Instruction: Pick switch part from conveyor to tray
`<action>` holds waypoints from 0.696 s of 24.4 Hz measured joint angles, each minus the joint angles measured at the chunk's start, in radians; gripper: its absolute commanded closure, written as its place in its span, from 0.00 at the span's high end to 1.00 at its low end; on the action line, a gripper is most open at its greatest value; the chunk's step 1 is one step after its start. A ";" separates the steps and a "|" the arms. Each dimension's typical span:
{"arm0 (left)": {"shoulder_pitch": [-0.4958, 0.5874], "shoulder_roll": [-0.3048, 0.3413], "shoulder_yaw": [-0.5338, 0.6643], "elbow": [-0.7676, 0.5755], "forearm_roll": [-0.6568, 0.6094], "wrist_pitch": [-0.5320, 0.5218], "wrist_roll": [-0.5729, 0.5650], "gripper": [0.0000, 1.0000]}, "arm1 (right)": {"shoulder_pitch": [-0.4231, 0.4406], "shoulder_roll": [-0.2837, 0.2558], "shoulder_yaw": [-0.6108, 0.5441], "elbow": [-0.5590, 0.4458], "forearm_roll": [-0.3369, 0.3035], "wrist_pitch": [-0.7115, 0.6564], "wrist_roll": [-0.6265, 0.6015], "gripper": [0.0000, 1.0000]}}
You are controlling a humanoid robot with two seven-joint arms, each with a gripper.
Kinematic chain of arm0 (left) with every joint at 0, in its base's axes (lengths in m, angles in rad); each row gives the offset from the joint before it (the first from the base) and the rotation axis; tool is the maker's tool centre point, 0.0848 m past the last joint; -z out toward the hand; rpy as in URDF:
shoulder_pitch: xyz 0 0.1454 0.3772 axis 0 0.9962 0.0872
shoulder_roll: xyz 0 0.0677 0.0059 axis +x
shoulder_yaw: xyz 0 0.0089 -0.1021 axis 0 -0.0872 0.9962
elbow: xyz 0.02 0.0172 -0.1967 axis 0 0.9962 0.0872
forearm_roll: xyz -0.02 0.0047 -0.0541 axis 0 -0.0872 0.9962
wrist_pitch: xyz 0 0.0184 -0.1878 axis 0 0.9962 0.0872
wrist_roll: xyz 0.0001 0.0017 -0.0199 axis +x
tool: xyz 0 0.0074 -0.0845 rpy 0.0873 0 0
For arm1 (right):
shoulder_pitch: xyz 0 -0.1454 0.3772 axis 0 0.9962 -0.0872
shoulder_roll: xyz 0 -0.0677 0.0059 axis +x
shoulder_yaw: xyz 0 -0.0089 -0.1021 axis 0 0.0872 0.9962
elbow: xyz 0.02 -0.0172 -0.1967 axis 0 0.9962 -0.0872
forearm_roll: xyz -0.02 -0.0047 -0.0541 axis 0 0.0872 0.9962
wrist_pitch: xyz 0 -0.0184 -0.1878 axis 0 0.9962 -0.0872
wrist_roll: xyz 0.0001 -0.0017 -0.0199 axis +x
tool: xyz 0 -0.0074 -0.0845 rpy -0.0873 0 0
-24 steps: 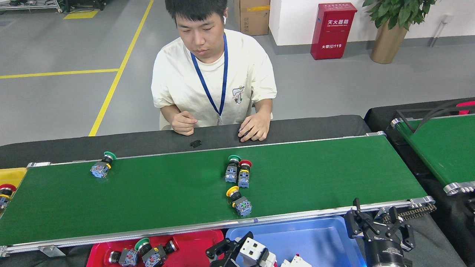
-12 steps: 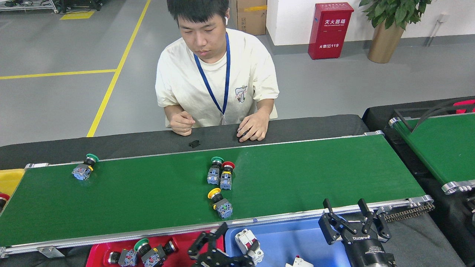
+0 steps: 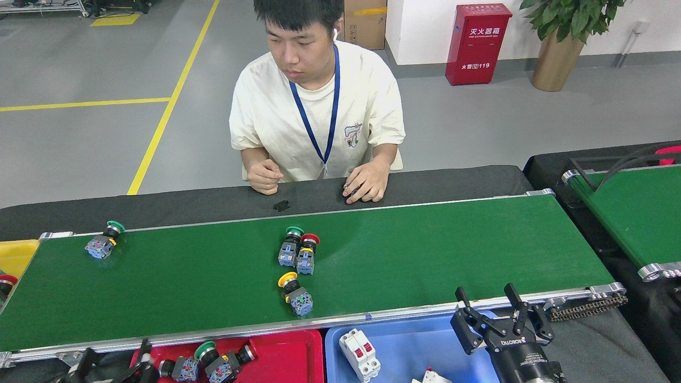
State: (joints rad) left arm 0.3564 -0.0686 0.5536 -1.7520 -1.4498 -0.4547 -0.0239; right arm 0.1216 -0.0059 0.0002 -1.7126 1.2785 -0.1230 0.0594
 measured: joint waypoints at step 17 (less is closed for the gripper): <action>-0.159 -0.018 -0.376 0.004 -0.121 -0.016 -0.050 1.00 | 0.045 0.028 -0.002 -0.039 -0.032 -0.020 -0.009 0.99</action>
State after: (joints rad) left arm 0.1970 -0.0870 0.1777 -1.7480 -1.5709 -0.4704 -0.0737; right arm 0.1667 0.0222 -0.0013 -1.7516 1.2469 -0.1428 0.0505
